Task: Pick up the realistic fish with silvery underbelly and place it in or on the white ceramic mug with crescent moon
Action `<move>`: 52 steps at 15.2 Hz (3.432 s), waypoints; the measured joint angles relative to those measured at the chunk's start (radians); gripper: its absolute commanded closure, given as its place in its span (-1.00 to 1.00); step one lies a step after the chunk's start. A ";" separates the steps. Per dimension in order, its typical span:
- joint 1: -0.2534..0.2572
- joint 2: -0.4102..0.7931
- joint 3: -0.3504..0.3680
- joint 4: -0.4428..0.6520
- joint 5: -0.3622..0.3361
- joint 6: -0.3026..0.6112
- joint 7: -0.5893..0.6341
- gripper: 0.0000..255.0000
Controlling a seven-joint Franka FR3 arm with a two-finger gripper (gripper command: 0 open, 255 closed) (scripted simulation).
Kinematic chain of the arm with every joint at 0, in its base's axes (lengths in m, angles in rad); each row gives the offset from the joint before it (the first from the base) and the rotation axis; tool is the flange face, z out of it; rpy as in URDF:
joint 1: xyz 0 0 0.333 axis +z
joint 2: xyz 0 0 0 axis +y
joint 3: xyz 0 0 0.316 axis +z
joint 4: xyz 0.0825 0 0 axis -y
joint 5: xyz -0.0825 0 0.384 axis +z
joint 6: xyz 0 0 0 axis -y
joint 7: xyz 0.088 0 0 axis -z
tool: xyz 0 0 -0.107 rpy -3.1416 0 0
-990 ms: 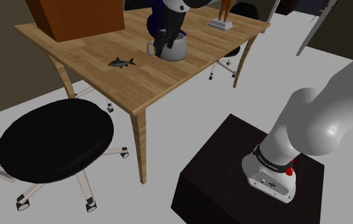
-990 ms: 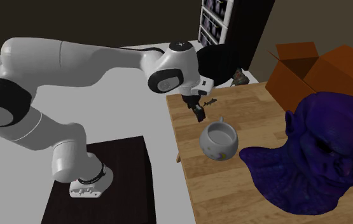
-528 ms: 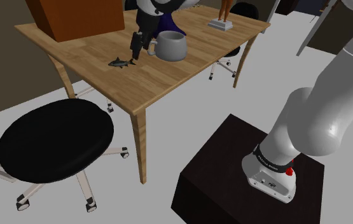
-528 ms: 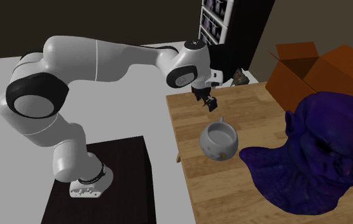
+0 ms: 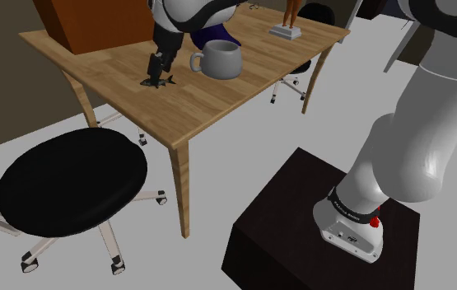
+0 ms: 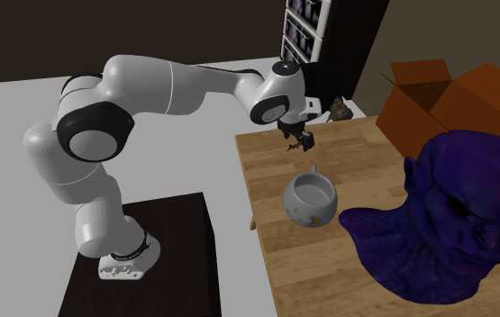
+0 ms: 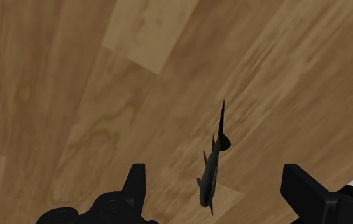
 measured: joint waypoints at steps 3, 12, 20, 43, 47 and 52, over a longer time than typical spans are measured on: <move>0.001 0.026 0.001 -0.005 0.002 0.031 -0.002 -1.00; 0.003 0.042 0.002 -0.004 0.002 0.046 0.000 1.00; 0.004 0.040 0.003 -0.002 0.002 0.046 0.001 1.00; 0.002 -0.005 0.000 0.206 -0.010 -0.209 0.018 1.00; 0.002 -0.005 0.000 0.259 -0.012 -0.262 0.021 1.00; 0.000 0.003 -0.002 0.338 -0.012 -0.333 0.021 1.00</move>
